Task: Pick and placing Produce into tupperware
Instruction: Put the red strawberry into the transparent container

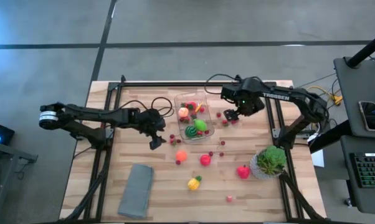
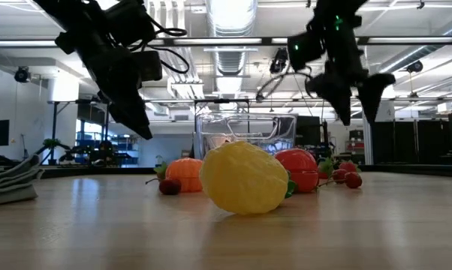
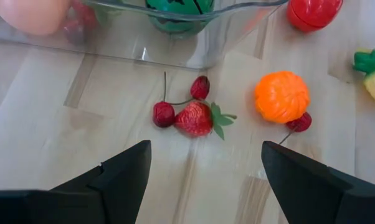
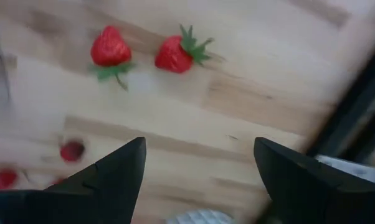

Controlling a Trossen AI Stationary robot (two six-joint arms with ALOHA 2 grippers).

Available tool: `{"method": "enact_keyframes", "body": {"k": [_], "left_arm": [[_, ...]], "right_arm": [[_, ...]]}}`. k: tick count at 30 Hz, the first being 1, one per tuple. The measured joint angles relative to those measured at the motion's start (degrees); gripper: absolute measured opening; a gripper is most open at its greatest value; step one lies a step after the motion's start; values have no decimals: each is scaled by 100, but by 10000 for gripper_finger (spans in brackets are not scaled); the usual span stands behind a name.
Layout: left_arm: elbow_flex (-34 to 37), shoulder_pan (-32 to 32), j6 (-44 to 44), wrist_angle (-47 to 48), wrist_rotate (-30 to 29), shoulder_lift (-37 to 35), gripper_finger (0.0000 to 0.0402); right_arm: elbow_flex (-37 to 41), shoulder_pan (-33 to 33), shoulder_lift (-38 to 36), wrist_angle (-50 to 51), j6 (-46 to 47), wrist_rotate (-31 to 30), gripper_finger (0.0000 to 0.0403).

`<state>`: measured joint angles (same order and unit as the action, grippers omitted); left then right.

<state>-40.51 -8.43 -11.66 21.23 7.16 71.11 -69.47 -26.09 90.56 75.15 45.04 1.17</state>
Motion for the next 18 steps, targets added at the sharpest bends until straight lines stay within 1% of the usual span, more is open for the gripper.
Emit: {"method": "enact_keyframes", "body": {"k": [7, 11, 13, 18], "left_arm": [[0, 0, 0, -7, -4, 0, 289], [0, 0, 0, -76, -12, 0, 289], [0, 0, 0, -129, -13, 0, 290], [0, 0, 0, -128, -14, 0, 290]], "right_arm": [[852, -45, -4, -1394, 796, 93, 288], [1287, -177, -4, -2175, 1561, 51, 286], [1474, -214, -4, -2371, 1944, 48, 285], [1790, -205, -4, -2762, 2256, 5, 284]]}}
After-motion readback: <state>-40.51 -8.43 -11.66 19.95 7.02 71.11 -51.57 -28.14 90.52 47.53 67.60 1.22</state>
